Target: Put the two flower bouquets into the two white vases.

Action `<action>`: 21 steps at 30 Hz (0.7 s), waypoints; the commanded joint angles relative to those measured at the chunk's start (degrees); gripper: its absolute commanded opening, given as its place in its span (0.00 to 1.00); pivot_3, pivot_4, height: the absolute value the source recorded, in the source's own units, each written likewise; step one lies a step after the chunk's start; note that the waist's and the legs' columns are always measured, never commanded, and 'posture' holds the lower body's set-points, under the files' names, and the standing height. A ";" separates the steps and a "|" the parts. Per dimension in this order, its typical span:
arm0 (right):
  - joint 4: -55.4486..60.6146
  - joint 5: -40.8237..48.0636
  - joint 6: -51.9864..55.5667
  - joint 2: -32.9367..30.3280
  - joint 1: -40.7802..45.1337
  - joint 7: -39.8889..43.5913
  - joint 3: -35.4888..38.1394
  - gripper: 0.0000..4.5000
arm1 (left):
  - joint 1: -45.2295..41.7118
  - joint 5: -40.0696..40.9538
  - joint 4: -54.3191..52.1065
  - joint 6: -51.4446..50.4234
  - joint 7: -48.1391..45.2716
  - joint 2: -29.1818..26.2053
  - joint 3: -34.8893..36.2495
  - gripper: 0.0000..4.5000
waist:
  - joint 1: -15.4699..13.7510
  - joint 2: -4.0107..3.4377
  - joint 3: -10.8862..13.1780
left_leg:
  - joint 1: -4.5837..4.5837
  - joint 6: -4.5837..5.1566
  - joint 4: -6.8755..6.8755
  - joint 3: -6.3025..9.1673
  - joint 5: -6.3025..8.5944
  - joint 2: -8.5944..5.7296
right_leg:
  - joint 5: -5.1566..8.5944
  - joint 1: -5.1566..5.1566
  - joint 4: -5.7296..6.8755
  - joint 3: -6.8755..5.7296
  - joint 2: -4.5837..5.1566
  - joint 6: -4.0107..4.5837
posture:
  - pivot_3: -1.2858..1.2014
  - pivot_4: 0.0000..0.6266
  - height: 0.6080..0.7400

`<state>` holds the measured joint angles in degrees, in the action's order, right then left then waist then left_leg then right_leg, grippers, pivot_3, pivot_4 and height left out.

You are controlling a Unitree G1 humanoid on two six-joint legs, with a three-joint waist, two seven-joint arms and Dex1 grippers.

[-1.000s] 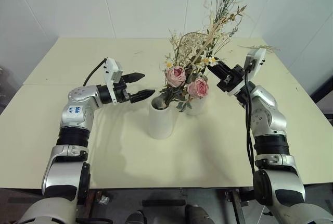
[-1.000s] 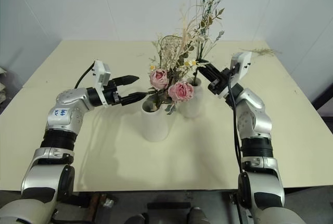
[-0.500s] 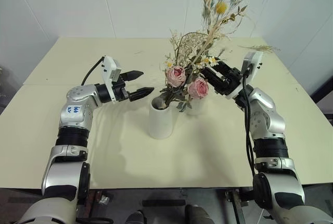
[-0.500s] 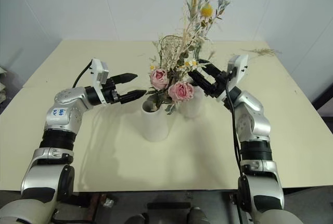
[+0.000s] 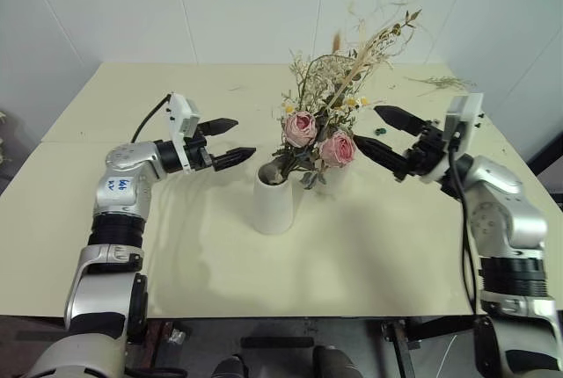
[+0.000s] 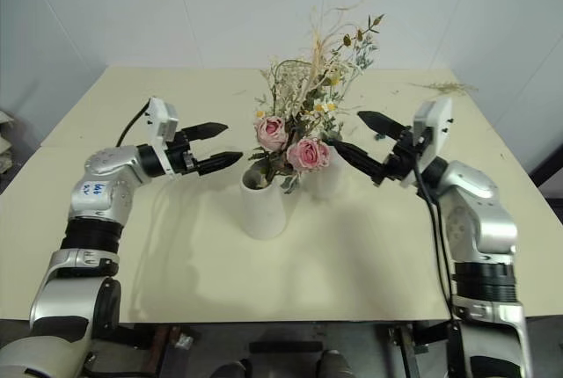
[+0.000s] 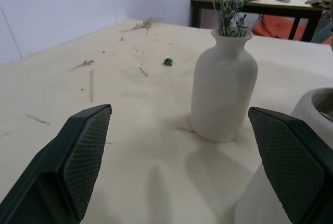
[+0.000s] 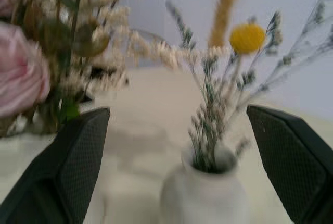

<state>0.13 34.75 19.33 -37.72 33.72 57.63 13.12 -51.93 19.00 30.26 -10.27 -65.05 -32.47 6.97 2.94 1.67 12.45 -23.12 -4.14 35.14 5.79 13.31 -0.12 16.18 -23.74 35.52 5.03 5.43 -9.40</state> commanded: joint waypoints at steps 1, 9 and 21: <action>5.25 2.01 1.92 -9.13 -5.39 4.96 7.24 0.99 | 4.74 5.13 -6.43 -1.22 -7.90 -6.00 3.60 1.00 | 0.14 -0.02 0.01 | 0.01 0.02 -0.05 -0.02 0.02 0.01 | 0.02 0.00 -0.02 0.01 0.00 0.02 | 0.52 0.24 1.00; 8.12 1.20 -0.76 -16.80 -16.50 10.91 12.26 0.99 | 11.93 11.05 -14.32 -8.62 -11.72 -14.77 7.99 1.00 | 0.09 0.00 0.00 | 0.26 0.07 0.06 -0.04 0.05 0.02 | 0.08 0.22 -0.09 0.01 0.00 0.07 | 0.52 0.24 1.00; 5.13 -1.05 -4.38 -17.71 -17.11 13.86 10.18 0.99 | 13.21 10.90 -14.54 -2.62 -10.39 -13.32 7.85 1.00 | -0.11 0.00 0.01 | 0.43 0.00 0.05 -0.06 -0.01 0.04 | 0.04 0.35 -0.10 0.01 -0.01 0.15 | 0.52 0.24 1.00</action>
<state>5.45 33.69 16.20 -54.89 16.25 70.99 22.62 -37.49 30.20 15.81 -14.41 -76.25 -45.91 14.58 2.84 1.68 12.46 -22.70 -4.14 35.19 5.73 13.30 -0.08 16.21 -23.39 35.42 5.04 5.42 -9.26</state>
